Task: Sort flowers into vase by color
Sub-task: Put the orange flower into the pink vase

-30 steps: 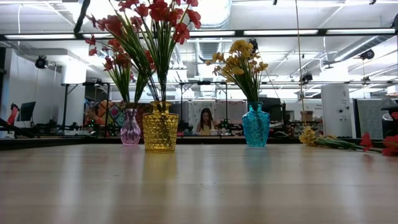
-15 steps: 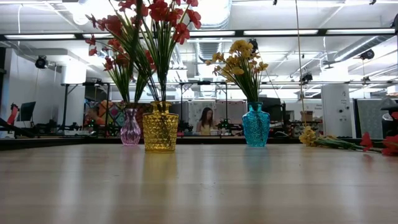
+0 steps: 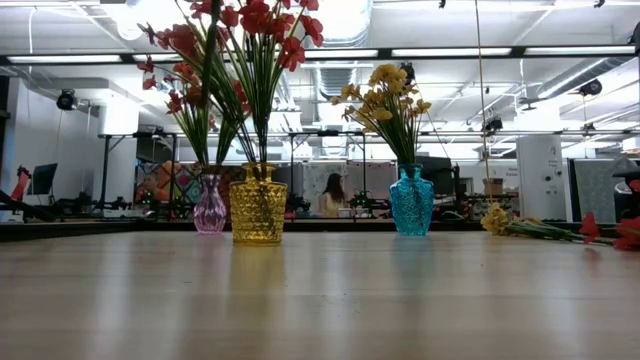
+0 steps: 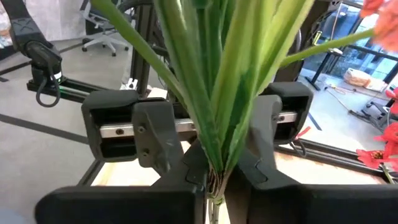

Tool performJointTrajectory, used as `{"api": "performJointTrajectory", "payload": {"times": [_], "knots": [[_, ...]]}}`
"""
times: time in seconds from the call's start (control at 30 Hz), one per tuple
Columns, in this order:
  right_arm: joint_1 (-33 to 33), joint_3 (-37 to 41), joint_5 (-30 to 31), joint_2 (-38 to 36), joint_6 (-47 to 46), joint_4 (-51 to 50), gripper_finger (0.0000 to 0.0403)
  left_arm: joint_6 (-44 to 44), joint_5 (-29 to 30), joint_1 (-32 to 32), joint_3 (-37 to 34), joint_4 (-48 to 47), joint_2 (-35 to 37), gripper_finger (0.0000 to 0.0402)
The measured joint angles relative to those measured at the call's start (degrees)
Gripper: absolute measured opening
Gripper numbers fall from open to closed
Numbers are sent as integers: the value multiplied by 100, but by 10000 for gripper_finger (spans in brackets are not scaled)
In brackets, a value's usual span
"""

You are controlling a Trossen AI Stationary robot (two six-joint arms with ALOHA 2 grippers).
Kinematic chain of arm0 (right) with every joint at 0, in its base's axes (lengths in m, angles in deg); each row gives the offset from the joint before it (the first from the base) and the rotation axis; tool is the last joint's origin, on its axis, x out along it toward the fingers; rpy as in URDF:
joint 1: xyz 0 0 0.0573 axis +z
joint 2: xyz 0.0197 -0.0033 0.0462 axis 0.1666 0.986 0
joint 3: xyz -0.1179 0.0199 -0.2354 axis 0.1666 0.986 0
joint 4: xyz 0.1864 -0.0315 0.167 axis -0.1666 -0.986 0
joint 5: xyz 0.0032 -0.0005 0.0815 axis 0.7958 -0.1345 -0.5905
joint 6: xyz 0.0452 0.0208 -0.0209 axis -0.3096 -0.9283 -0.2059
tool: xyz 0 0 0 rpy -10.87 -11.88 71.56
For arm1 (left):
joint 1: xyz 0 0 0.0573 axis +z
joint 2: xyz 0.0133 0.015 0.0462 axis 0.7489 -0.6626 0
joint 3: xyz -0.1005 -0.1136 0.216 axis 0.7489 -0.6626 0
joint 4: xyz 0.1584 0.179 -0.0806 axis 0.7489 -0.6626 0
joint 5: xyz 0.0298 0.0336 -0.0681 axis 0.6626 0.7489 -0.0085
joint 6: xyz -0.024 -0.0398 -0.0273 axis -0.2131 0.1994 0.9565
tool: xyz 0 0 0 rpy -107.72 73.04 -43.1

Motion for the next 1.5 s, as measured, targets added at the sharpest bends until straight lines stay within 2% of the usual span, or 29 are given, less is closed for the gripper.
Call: {"api": "performJointTrajectory", "payload": {"times": [0.4, 0.57, 0.7, 1.0, 1.17, 1.3, 1.5], "knots": [[1, 0, 7, -4, 1, 16, 135, -173, 2, 0, 0, -55, 0, 12], [2, 5, 3, -159, 12, -72, 167, -253, 39, -22, 0, -50, 74, 14], [2, -149, 7, -326, -3, -574, 184, -525, 276, -78, 2, -13, 216, 5], [0, -578, 7, -741, -218, -1803, 198, -1192, 813, -123, 2, 2, 733, 4], [0, -701, 5, -1044, -309, -2204, 199, -1701, 918, -155, 0, 3, 1277, 4], [0, -702, 4, -1353, -516, -2557, 199, -2266, 1416, -156, -13, -24, 1801, 4], [0, -702, 5, -1526, -775, -3003, 199, -3086, 1169, -173, -17, -52, 2750, 4]]}}
